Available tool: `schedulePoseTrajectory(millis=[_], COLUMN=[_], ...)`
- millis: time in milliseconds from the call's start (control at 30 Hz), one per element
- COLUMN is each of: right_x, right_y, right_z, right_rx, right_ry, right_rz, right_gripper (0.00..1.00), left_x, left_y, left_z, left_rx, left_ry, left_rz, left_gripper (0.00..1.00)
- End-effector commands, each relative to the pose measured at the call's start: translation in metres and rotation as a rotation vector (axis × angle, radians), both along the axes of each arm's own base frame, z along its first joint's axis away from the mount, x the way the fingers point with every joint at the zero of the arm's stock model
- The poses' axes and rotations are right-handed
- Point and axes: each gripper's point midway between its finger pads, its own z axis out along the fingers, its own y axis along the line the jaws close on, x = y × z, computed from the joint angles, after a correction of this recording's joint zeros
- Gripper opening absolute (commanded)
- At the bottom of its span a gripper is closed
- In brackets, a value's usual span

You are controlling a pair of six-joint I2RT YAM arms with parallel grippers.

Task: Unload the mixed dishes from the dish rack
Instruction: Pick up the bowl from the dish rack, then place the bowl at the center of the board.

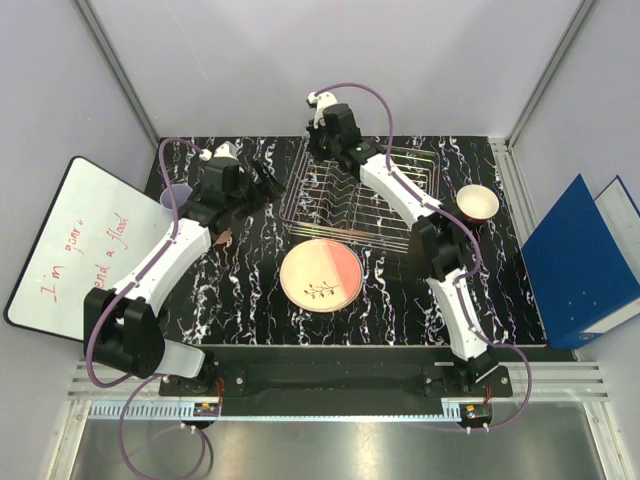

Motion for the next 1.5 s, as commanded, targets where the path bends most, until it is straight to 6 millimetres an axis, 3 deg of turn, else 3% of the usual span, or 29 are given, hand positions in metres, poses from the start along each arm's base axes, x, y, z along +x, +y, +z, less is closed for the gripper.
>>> schedulePoseTrajectory(millis=[0,233,400,533,633,700,833,1133,1333,1467], right_x=[-0.005,-0.022,-0.041,-0.064,-0.084,-0.101,-0.132,-0.204,-0.224,-0.220], right_y=[-0.019,-0.039,-0.064,-0.082,-0.097,-0.106,-0.145,-0.223,-0.256,-0.277], right_z=[0.115,0.151,0.162,0.181,0.181,0.175,0.186,0.166,0.141,0.114], right_rx=[0.068,0.054,-0.007,0.000,-0.028,-0.088,-0.182,-0.366,-0.360,-0.260], right_ry=[-0.204,-0.212,-0.165,-0.129,-0.068,-0.030,-0.019,0.137,0.229,0.319], right_rz=[-0.046,-0.089,-0.155,-0.208,-0.255,-0.286,-0.404,-0.586,-0.659,-0.693], right_gripper=[0.00,0.00,0.00,0.00,0.00,0.00,0.00,0.00,0.00,0.00], left_x=[0.007,0.009,0.008,-0.004,-0.015,-0.023,-0.036,-0.068,-0.093,-0.101], left_y=[-0.002,-0.006,-0.019,-0.043,-0.051,-0.051,-0.050,-0.046,-0.048,-0.049], left_z=[0.029,0.032,0.027,0.023,0.031,0.038,0.046,0.037,0.027,0.021], left_rx=[-0.032,-0.046,-0.037,-0.010,-0.005,-0.007,-0.021,-0.043,-0.063,-0.068], left_ry=[-0.097,-0.099,-0.086,-0.087,-0.113,-0.136,-0.154,-0.128,-0.107,-0.100], left_rz=[0.010,-0.006,-0.057,-0.113,-0.130,-0.134,-0.141,-0.132,-0.167,-0.177], left_gripper=[0.91,0.91,0.91,0.91,0.91,0.91,0.91,0.90,0.90,0.91])
